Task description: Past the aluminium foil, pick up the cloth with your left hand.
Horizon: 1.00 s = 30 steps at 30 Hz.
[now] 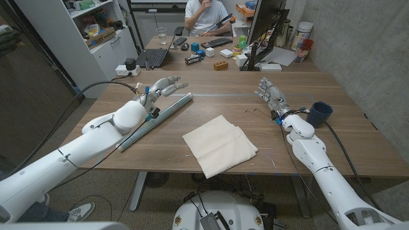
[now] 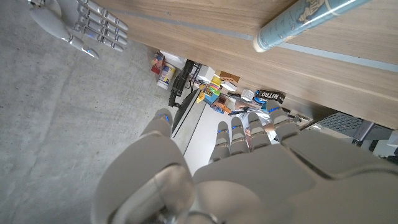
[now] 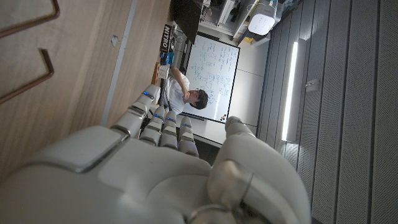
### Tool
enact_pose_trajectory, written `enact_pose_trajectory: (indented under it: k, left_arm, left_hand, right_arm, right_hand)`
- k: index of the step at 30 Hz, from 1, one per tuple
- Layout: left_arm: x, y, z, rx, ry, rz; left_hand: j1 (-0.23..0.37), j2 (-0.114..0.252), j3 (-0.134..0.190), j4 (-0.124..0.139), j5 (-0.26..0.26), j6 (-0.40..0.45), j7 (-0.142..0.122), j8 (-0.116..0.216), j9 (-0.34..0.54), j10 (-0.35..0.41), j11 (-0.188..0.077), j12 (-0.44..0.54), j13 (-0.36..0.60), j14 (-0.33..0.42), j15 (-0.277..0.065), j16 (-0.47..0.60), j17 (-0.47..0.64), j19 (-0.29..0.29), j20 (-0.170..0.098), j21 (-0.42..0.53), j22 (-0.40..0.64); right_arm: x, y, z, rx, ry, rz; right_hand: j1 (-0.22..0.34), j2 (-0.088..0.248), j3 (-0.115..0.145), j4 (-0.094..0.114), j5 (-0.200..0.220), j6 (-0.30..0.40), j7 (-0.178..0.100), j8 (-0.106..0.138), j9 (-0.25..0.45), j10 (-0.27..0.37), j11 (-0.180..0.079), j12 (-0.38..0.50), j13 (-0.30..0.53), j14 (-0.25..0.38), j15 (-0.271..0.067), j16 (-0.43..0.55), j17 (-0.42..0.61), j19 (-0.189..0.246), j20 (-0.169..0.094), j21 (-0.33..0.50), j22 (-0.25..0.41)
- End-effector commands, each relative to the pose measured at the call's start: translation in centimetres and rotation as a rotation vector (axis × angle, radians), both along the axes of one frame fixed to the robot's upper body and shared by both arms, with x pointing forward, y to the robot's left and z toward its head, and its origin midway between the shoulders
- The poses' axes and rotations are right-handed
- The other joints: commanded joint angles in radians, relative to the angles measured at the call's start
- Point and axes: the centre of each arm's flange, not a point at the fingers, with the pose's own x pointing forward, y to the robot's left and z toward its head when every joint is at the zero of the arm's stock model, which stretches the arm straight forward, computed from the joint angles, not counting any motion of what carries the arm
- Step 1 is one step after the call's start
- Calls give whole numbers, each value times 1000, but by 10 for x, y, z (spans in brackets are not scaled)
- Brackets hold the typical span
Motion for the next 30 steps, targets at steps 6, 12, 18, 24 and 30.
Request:
enact_pose_trajectory:
  k: [6, 12, 18, 24, 30]
  left_arm:
    - [-15, -25, 14, 342, 20, 200]
    - [-23, -39, 21, 476, 22, 258]
    - [-35, -59, 24, 657, -70, 345]
    - [-41, -72, 23, 691, -110, 340]
    - [-46, -88, 20, 716, -133, 305]
  left_hand:
    - [20, -7, -2, -22, -8, 62, -18, 20, 5, 12, -13, 17, 0, 42, 11, 19, 5, 55, 3, 20, 10]
    - [22, -12, -7, -31, -9, 88, -28, 21, 6, 37, -25, 28, -1, 74, 4, 26, 5, 100, 3, 34, 13]
    - [38, -12, -5, -44, -7, 109, -77, 21, 6, 53, -37, 35, -1, 88, -5, 25, 5, 142, 3, 44, 13]
    - [47, -13, -4, -51, -6, 106, -68, 17, 7, 55, -43, 36, -2, 94, -9, 25, 5, 153, 4, 46, 13]
    - [58, -16, -2, -58, -5, 107, -66, 15, 7, 60, -49, 38, -2, 102, -13, 26, 5, 167, 3, 48, 12]
  right_arm:
    - [1, 7, 5, -13, -5, 13]
    - [2, 9, 6, -17, 0, 14]
    - [4, 10, 8, -20, 4, 12]
    - [5, 13, 12, -19, -6, 22]
    - [8, 16, 13, -13, -6, 28]
  right_hand:
    - [-11, 2, 0, -9, 3, 5, -6, 2, 1, 11, 1, 4, -1, 13, -2, 4, 1, 10, 4, 8, 5]
    - [-13, 2, 0, -9, 2, 5, -7, 2, 1, 13, 1, 4, -2, 14, -2, 4, -1, 9, 6, 8, 5]
    - [-14, 2, -1, -10, 2, 6, -8, 2, 0, 14, 0, 4, -3, 14, -2, 4, -3, 2, 9, 5, 5]
    - [-16, 3, -1, -11, 3, 9, -9, 2, 0, 13, -1, 3, -4, 14, -3, 4, -5, -4, 11, 3, 5]
    - [-17, 3, -1, -11, 3, 11, -9, 3, 0, 15, -2, 3, -4, 15, -3, 4, -6, -5, 11, 2, 6]
